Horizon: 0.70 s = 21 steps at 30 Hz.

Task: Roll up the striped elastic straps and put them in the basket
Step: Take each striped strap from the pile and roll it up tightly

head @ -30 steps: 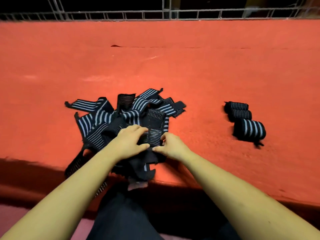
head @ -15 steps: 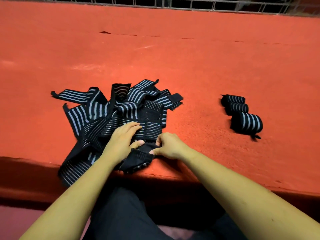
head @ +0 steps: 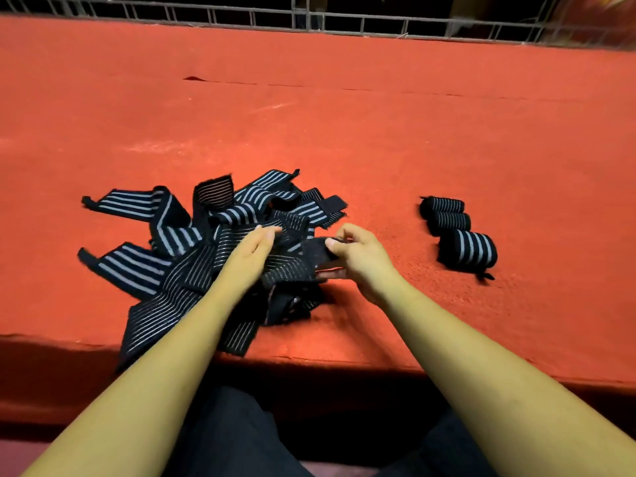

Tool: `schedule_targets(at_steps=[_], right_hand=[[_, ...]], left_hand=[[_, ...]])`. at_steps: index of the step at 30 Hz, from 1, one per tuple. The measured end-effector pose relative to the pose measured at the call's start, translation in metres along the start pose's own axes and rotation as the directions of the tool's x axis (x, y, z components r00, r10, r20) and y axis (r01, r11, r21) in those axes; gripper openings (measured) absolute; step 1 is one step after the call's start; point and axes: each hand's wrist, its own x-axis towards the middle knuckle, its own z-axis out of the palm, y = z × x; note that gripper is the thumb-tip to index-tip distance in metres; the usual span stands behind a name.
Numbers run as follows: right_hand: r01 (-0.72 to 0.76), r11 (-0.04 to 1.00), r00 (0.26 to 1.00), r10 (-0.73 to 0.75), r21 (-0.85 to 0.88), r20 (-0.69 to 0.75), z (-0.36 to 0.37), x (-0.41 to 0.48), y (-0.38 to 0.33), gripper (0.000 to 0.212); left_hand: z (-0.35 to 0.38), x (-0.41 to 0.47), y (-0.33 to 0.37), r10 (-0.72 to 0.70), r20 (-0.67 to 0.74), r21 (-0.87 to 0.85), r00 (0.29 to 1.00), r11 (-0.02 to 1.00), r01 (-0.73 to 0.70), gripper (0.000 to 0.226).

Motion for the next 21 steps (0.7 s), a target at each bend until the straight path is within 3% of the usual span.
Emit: schedule_targets(at_steps=[2, 3, 6, 8, 13, 18, 21], right_hand=[[-0.056, 0.977, 0.998, 0.06, 0.204, -0.012, -0.015, 0.0, -0.003, 0.034], [-0.047, 0.964, 0.998, 0.057, 0.263, -0.032, -0.024, 0.003, -0.005, 0.034], [0.022, 0.958, 0.995, 0.007, 0.287, -0.098, -0.043, 0.01, -0.016, 0.035], [0.047, 0.969, 0.992, -0.018, 0.242, -0.122, -0.049, 0.013, -0.024, 0.034], [0.054, 0.976, 0.991, -0.025, 0.212, -0.134, -0.051, 0.012, -0.034, 0.028], [-0.002, 0.968, 0.988, 0.041, 0.25, -0.15, -0.048, 0.01, -0.024, 0.026], [-0.042, 0.931, 0.983, 0.103, 0.363, -0.151, -0.052, 0.009, -0.022, 0.027]], left_hand=[[0.002, 0.0, 0.018, 0.06, 0.072, -0.006, 0.996, 0.998, -0.06, 0.028], [0.004, -0.001, 0.027, 0.114, 0.115, 0.043, 0.987, 0.992, -0.119, 0.04], [0.013, 0.001, 0.044, 0.217, 0.206, 0.205, 0.954, 0.944, -0.259, 0.081], [0.018, 0.005, 0.048, 0.238, 0.163, 0.267, 0.957, 0.924, -0.275, 0.086], [0.046, 0.001, 0.057, 0.39, -0.043, 0.379, 0.92, 0.858, -0.346, 0.044], [0.058, -0.002, 0.054, 0.346, -0.002, 0.338, 0.938, 0.883, -0.325, 0.02], [0.044, 0.002, 0.062, 0.296, -0.118, 0.239, 0.948, 0.935, -0.262, 0.012]])
